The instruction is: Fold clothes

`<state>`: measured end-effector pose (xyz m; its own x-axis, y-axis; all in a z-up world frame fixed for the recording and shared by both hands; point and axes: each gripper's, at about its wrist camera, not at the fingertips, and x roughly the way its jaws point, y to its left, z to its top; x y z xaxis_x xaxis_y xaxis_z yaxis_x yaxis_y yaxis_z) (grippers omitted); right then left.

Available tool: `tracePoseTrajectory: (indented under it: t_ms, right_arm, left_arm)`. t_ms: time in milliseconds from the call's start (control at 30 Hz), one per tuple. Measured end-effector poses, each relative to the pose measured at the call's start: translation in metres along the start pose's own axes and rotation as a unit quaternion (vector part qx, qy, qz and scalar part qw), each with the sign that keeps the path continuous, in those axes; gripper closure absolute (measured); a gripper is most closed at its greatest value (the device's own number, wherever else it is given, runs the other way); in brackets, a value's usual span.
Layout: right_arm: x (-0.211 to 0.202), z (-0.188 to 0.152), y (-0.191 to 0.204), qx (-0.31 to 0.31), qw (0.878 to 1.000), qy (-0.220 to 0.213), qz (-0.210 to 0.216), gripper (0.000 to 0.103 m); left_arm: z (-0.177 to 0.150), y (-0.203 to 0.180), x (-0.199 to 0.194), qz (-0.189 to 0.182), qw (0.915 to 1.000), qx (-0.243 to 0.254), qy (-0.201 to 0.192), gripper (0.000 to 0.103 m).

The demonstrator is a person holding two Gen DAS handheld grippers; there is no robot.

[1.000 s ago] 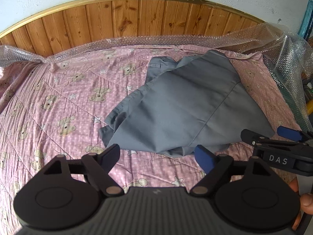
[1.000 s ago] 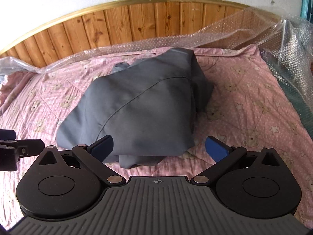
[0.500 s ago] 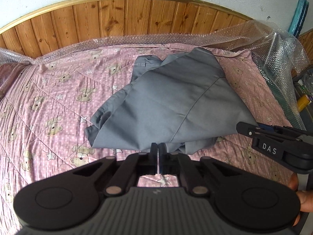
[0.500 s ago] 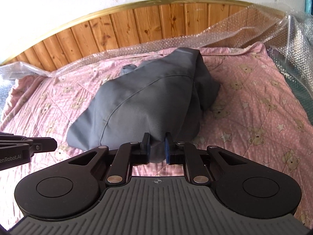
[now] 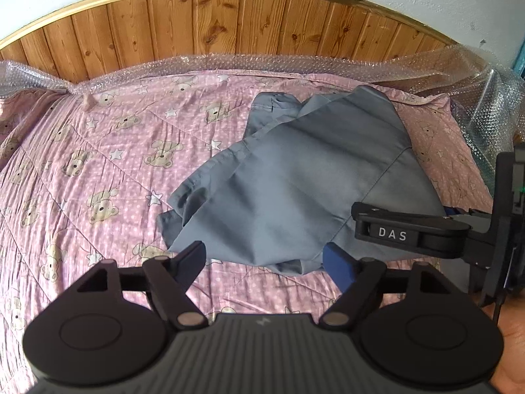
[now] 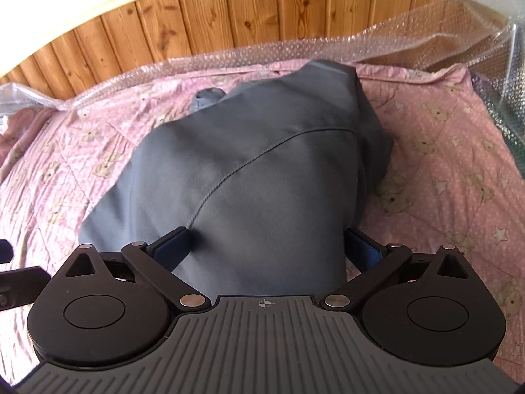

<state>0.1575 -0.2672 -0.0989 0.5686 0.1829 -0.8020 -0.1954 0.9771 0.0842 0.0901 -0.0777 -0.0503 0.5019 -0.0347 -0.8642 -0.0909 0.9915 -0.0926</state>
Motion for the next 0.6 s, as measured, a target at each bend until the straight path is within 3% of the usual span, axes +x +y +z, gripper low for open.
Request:
tracePoseTrajectory:
  t_ms: [200, 267, 300, 400, 467, 533, 600]
  right_arm:
    - [0.009, 0.001, -0.008, 0.009, 1.0, 0.0, 0.015, 0.003]
    - [0.012, -0.001, -0.012, 0.008, 0.999, 0.006, 0.038, 0.026]
    - [0.013, -0.002, -0.015, 0.007, 0.999, 0.01, 0.051, 0.055]
    - [-0.002, -0.008, -0.03, 0.01, 0.997, -0.007, 0.076, 0.089]
    - [-0.024, -0.013, -0.049, 0.018, 0.996, -0.028, 0.086, 0.097]
    - [-0.051, -0.024, -0.079, 0.026, 0.997, -0.041, 0.068, 0.098]
    - [-0.058, -0.042, -0.116, 0.044, 0.998, -0.025, 0.03, 0.098]
  left_arm:
    - [0.003, -0.004, 0.016, 0.001, 0.9999, -0.004, 0.013, 0.017]
    - [0.004, -0.006, 0.024, -0.001, 0.9998, -0.006, 0.019, 0.017]
    - [0.005, -0.007, 0.028, -0.001, 0.9997, -0.007, 0.021, 0.017]
    - [0.008, -0.006, 0.038, 0.005, 0.9997, -0.009, 0.021, 0.017]
    - [0.013, -0.002, 0.043, 0.012, 0.9998, -0.006, 0.014, 0.017]
    - [0.021, 0.002, 0.052, 0.017, 0.9998, -0.007, 0.011, 0.012]
    - [0.028, 0.004, 0.062, 0.021, 0.9997, -0.008, 0.008, 0.005]
